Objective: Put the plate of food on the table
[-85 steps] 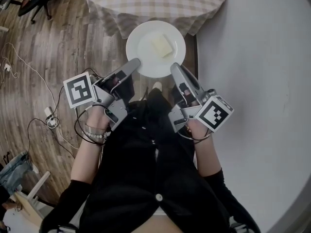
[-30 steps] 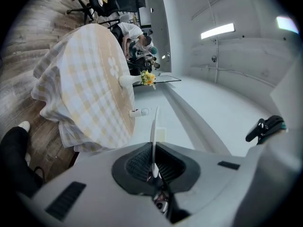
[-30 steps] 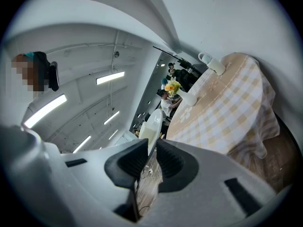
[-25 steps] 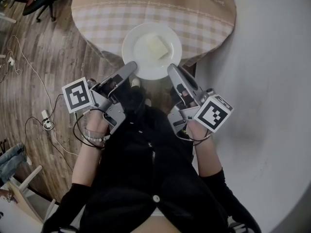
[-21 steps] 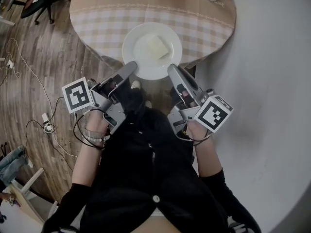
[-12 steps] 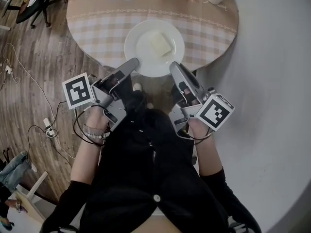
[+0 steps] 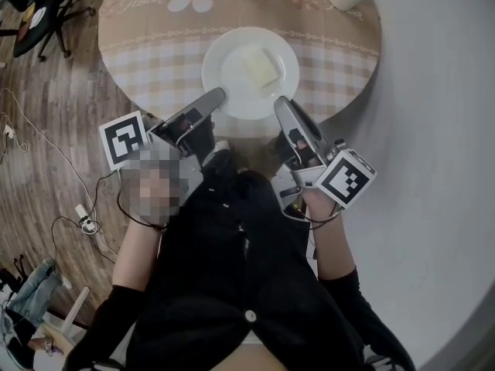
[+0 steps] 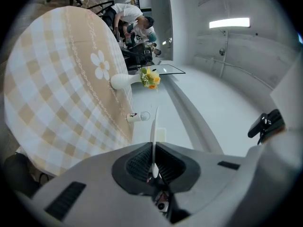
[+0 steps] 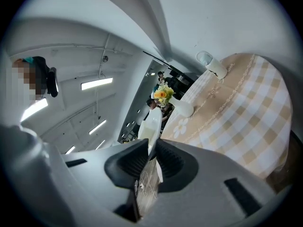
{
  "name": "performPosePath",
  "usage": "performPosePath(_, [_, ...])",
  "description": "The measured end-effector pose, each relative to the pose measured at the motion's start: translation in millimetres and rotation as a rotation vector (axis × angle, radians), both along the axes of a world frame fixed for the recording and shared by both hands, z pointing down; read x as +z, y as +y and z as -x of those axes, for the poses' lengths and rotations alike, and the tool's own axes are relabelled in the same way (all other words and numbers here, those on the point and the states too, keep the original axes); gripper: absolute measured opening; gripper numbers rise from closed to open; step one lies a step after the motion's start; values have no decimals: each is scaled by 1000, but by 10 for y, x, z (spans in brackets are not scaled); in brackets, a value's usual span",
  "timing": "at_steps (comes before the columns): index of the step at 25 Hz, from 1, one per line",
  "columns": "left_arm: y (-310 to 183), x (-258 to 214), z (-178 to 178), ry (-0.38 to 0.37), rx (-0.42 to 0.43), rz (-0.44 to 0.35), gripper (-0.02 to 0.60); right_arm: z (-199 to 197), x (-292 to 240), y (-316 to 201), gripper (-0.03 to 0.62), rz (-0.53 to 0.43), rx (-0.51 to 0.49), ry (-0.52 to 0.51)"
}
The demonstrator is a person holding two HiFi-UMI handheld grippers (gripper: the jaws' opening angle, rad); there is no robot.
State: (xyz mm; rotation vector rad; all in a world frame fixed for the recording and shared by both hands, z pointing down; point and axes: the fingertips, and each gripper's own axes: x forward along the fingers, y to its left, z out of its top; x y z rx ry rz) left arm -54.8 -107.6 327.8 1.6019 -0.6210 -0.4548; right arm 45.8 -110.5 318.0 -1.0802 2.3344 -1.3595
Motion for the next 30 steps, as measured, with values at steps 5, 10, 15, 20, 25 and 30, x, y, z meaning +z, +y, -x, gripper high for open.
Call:
performPosePath(5, [-118, 32, 98, 4, 34, 3, 11, 103, 10, -90, 40, 4, 30, 1])
performPosePath(10, [-154, 49, 123, 13, 55, 12, 11, 132, 19, -110, 40, 11, 44, 16])
performPosePath(15, [-197, 61, 235, 18, 46, 9, 11, 242, 10, -158, 40, -3, 35, 24])
performPosePath(20, [-128, 28, 96, 15, 33, -14, 11, 117, -25, -94, 40, -32, 20, 20])
performPosePath(25, [-224, -39, 238, 22, 12, -20, 11, 265, -100, -212, 40, -39, -3, 23])
performPosePath(30, [-239, -97, 233, 30, -20, -26, 11, 272, -163, -253, 40, -54, -32, 18])
